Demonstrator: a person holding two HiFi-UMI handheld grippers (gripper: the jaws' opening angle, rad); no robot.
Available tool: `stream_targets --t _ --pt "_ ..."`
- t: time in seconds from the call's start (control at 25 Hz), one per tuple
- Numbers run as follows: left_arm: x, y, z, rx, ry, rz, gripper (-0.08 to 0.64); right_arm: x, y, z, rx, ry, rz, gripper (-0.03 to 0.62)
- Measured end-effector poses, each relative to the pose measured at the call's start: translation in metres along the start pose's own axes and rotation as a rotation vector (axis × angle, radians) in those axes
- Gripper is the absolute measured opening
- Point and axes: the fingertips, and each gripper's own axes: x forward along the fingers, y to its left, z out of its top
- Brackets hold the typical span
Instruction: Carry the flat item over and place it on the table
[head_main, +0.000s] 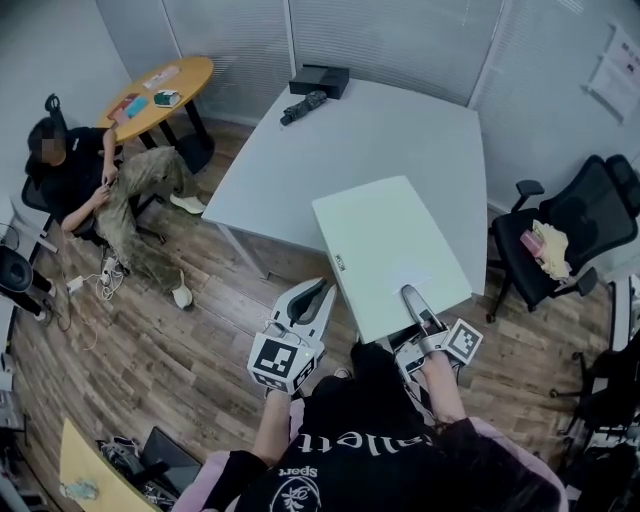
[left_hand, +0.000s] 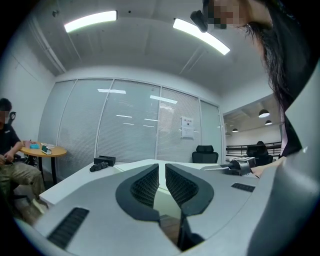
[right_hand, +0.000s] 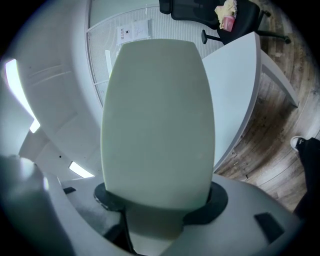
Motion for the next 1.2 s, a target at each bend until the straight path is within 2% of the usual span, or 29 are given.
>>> stream_targets --t 0.32,0.6,0.76,0.96,1.2 --pt "0.024 0.034 -0.002 -0.006 -0.015 0.016 0.057 0.041 -0.014 0.016 -0.002 0.029 -0.02 0.285" --pt "0.044 0.109 -0.005 0.017 0.03 0.07 0.057 0.133 -0.037 0.028 0.025 0.043 -0.014 0.285" --pt "0.075 0.151 0.004 0.011 0.036 0.107 0.057 0.184 -0.048 0.052 0.031 0.063 -0.037 0.285" --pt "0.12 0.191 0.014 0.039 0.054 0.096 0.057 0.242 -0.057 0.083 0.031 0.054 -0.018 0.285" --pt "0.163 0.222 0.012 0.045 0.095 0.087 0.057 0.29 -0.082 0.119 0.044 0.038 -0.054 0.285"
